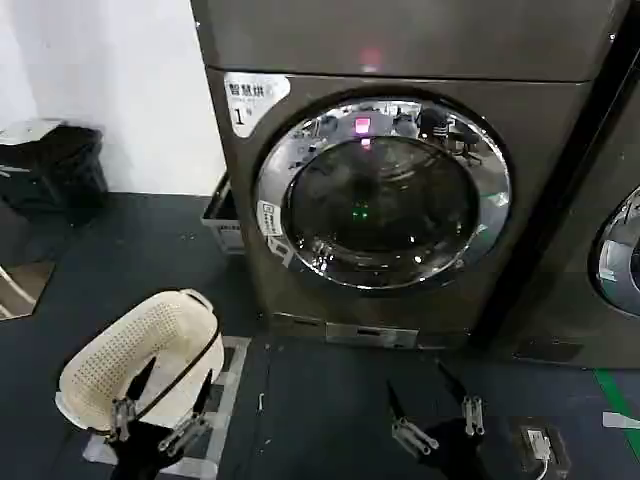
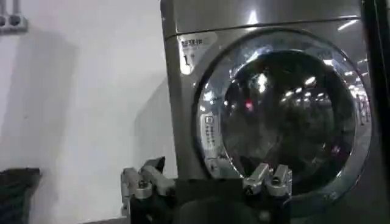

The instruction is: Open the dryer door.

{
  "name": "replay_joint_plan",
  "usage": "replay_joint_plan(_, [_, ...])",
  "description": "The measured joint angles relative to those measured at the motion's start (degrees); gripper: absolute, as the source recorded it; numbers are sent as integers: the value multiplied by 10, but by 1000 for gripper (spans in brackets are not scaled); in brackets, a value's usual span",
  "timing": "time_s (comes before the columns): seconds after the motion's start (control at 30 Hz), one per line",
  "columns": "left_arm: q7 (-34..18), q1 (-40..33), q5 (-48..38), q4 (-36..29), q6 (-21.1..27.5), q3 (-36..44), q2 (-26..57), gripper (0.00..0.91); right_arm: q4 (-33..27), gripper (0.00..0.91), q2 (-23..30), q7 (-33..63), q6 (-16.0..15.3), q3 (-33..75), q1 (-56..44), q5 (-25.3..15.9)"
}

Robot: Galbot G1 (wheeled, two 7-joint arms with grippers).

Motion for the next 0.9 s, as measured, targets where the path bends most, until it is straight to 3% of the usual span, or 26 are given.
replay_joint_plan(0.13, [8,-8,2,6,4,9,-4,907,-13,907,-7,-14,2,6,23,18])
replay_joint_plan(0.3, [7,-17,6,20,-1,20,-13,907,-27,907,-27,-16,-20,20,64,59])
replay_joint_plan(0.67, [8,-28,6,21,-6,34,-25,907,-101,907,-113,-41,-40,11,199,133])
replay_joint_plan(0.9, [8,-31,3,24,-8,40,-21,907,-166,907,-168,-81,-50,-18,303,144])
